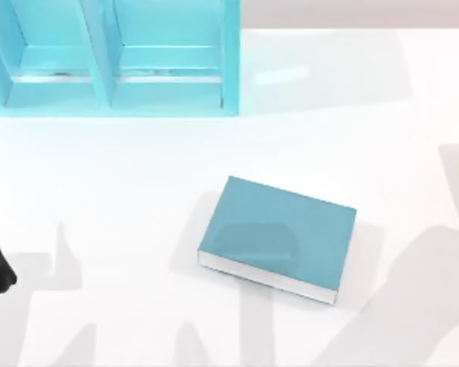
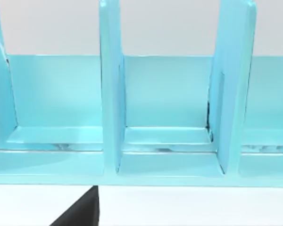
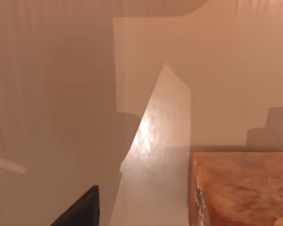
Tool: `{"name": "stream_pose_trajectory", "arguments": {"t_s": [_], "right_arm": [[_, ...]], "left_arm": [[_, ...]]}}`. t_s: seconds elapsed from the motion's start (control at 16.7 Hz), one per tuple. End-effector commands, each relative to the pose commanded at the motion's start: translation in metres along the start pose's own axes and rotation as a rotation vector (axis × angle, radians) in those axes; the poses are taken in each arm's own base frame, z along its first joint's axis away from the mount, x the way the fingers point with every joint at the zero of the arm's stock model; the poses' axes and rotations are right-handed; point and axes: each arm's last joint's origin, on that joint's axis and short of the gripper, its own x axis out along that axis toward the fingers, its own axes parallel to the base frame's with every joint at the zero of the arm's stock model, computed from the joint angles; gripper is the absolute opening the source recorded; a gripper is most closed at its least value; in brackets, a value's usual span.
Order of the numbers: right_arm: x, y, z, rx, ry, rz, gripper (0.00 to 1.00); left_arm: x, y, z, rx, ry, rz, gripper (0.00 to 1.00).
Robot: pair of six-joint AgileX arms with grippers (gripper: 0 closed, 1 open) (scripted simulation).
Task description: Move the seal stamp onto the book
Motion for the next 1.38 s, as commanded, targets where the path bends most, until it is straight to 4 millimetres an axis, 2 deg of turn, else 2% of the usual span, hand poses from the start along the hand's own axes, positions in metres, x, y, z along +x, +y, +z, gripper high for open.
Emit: {"name": "stream_pose_trajectory", "arguments": {"t_s": [0.78, 1.38], "right_arm": [[0.0000, 0.0000, 0.0000, 0.000, 0.000, 0.000, 0.02], [-0.0013, 0.0001, 0.0001, 0.002, -0.001, -0.001, 0.00]], "left_arm": [[0.0000, 0.0000, 0.0000, 0.000, 0.000, 0.000, 1.00], [0.0000, 0.0000, 0.0000, 0.000, 0.000, 0.000, 1.00]]}}
